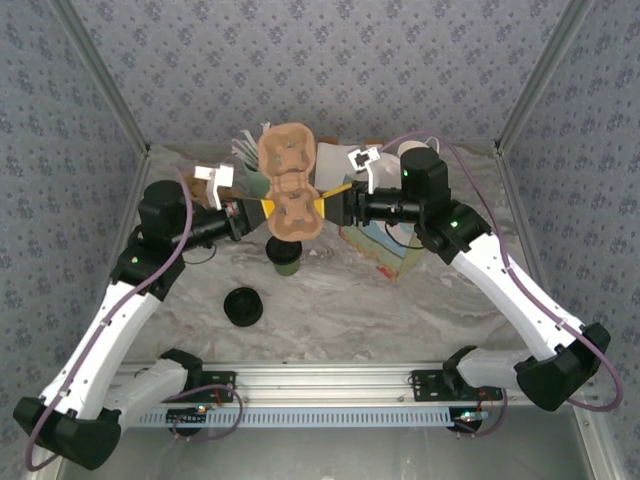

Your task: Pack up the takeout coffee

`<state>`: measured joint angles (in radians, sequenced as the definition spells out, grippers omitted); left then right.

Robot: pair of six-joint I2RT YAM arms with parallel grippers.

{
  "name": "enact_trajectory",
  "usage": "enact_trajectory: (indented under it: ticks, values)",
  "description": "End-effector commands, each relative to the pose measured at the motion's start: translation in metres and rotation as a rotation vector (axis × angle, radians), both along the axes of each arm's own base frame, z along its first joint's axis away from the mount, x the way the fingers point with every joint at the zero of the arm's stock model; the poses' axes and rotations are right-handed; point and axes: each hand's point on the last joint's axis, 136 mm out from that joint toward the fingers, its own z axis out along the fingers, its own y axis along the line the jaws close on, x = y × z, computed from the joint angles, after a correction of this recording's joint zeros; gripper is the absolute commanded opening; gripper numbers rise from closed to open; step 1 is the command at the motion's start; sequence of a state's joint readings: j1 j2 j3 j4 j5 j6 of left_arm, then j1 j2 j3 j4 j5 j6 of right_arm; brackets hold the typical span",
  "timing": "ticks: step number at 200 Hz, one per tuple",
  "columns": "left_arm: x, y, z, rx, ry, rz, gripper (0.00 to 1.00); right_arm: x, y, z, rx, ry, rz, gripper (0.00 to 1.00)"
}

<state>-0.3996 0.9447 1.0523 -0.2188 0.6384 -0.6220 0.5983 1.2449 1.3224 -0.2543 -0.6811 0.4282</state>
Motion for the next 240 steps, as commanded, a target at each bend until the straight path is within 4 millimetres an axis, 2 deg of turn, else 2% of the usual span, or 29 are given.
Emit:
enact_trajectory:
  ticks: [1, 75, 90, 111, 129, 141, 155, 170, 202, 234, 240]
  values:
    - [-0.002, -0.006, 0.028, -0.039, -0.080, -0.014, 0.08, -0.014, -0.002, 0.004, 0.003, -0.034, 0.037, 0.46]
    - [-0.001, -0.013, 0.032, -0.050, -0.095, -0.029, 0.08, -0.019, -0.005, 0.000, -0.010, -0.036, 0.040, 0.31]
    - [-0.002, -0.014, 0.032, -0.051, -0.095, -0.033, 0.08, -0.020, -0.005, 0.001, -0.010, -0.037, 0.041, 0.25]
    - [-0.003, -0.016, 0.033, -0.049, -0.106, -0.039, 0.08, -0.020, -0.005, 0.003, -0.008, -0.039, 0.043, 0.10]
    - [-0.004, -0.016, 0.033, -0.044, -0.114, -0.043, 0.10, -0.020, -0.006, 0.004, -0.012, -0.043, 0.041, 0.08]
    - [-0.006, -0.014, 0.034, -0.027, -0.129, -0.042, 0.19, -0.020, -0.006, 0.004, -0.022, -0.048, 0.036, 0.08]
    - [-0.011, -0.009, 0.037, 0.012, -0.163, -0.032, 0.39, -0.020, -0.008, 0.004, -0.041, -0.050, 0.024, 0.07]
    - [-0.015, 0.001, 0.040, 0.086, -0.206, 0.007, 0.49, -0.019, -0.010, 0.003, -0.066, -0.053, 0.008, 0.07]
    - [-0.029, 0.020, 0.053, 0.224, -0.339, 0.054, 0.56, -0.021, -0.006, -0.001, -0.136, -0.060, -0.013, 0.07]
    - [-0.036, 0.020, 0.052, 0.386, -0.469, 0.027, 0.56, -0.024, 0.007, -0.006, -0.212, -0.042, 0.000, 0.07]
    - [-0.039, 0.017, 0.049, 0.421, -0.503, 0.000, 0.56, -0.027, 0.008, -0.012, -0.240, -0.020, 0.006, 0.07]
